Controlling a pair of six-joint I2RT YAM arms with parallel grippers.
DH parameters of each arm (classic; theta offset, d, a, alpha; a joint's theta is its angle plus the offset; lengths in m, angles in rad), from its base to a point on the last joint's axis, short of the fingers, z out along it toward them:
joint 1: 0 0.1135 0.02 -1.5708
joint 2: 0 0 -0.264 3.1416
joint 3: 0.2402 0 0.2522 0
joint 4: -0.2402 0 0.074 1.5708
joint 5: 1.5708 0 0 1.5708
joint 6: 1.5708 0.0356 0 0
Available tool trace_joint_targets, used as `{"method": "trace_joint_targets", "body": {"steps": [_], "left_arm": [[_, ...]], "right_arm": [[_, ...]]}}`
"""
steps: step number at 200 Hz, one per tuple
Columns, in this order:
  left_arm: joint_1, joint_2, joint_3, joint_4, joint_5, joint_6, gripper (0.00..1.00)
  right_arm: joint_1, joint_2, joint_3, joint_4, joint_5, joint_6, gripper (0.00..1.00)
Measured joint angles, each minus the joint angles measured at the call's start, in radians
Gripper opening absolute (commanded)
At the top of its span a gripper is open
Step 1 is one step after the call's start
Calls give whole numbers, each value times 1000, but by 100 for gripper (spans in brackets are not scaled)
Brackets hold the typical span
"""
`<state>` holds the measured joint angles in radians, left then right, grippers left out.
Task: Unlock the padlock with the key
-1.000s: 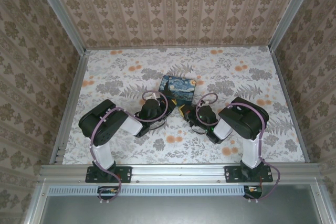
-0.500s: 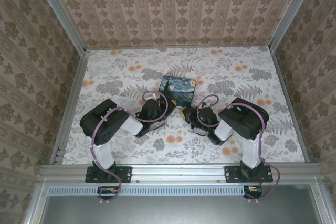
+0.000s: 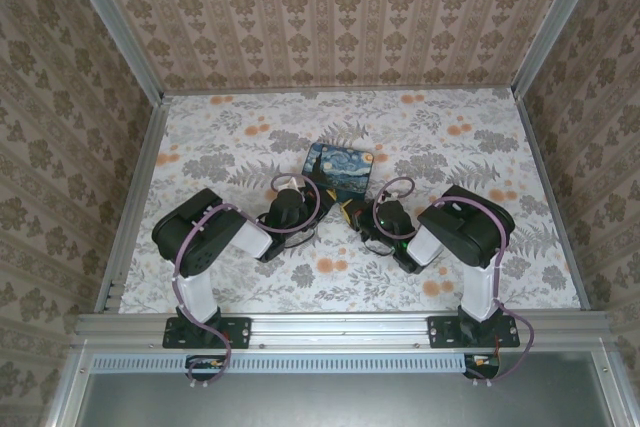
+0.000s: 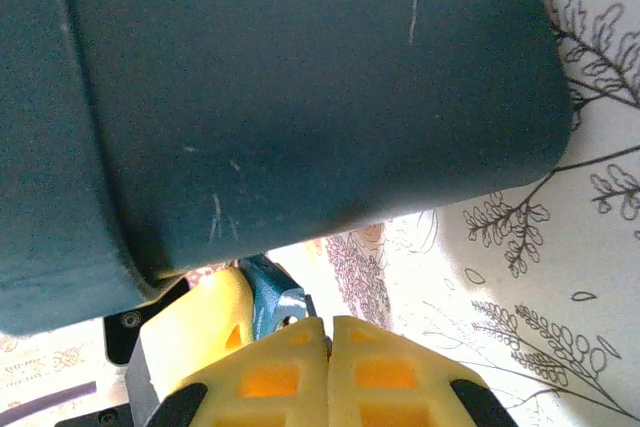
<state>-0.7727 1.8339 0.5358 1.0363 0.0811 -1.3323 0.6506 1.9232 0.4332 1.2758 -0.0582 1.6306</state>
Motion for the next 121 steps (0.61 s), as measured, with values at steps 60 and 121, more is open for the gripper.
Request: {"method": "trace_joint_targets", "body": {"steps": [60,121], "left_arm": [[0,0,0,5,-1,0,0],[0,2,-3,17,-4,0,0]], "right_arm": [[0,-5,6,-10,0,0,0],[0,-37,5,-55,0,-3,0]]}}
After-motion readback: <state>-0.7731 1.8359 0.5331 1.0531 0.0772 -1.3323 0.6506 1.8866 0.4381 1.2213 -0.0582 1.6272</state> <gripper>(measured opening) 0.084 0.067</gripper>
